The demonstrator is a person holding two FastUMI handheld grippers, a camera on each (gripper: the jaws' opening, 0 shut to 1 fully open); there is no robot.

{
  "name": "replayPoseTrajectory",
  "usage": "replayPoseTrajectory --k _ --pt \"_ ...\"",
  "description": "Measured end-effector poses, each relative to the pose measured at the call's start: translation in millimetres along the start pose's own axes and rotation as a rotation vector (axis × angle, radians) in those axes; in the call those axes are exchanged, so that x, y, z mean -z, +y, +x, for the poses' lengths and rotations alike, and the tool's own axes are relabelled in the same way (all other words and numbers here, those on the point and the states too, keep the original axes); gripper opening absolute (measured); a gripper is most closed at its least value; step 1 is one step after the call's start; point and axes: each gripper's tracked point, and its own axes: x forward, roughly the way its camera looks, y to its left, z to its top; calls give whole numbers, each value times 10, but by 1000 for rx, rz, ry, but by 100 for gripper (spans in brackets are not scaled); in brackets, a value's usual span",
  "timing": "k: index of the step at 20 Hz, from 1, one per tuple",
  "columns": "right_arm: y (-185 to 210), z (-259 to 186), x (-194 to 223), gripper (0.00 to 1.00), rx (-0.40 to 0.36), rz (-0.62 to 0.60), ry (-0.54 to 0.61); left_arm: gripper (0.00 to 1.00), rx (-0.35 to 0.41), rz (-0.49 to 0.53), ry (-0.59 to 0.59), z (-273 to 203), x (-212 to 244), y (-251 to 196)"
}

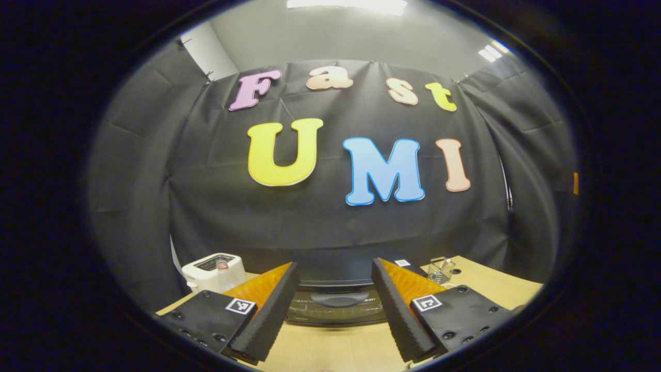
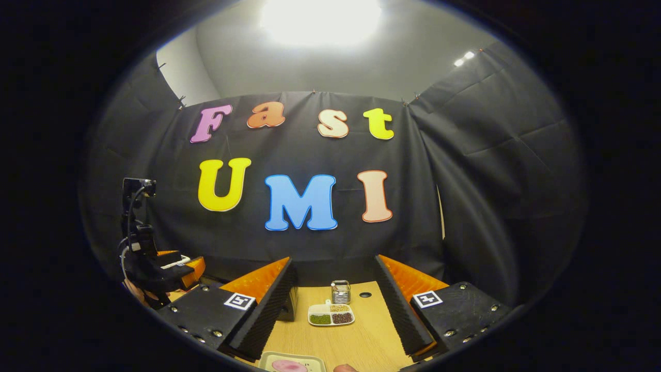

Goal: Open the electric oven with the left hand, put the food in, and close the electric oven.

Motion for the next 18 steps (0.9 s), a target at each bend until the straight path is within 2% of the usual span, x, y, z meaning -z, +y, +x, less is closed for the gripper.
replayPoseTrajectory --k 4,6,11,12,15,16,17,18 --pt "17 101 9 95 49 -21 18 91 33 8 38 391 259 -15" --pt "29 121 35 95 72 -32 29 99 49 7 62 549 428 -34" --pt "41 173 118 95 115 -52 66 95 78 4 120 889 751 -92" --pt "38 180 135 95 122 -58 74 99 85 6 133 951 820 -101" --pt "29 198 133 95 146 -84 83 99 93 11 162 1093 1017 -106" --pt "31 198 146 95 151 -88 90 95 95 7 165 1132 1050 -108" --pt "35 198 154 95 154 -93 96 99 96 4 168 1170 1091 -122" --pt "35 205 156 95 156 -98 102 95 93 3 171 1203 1119 -121"
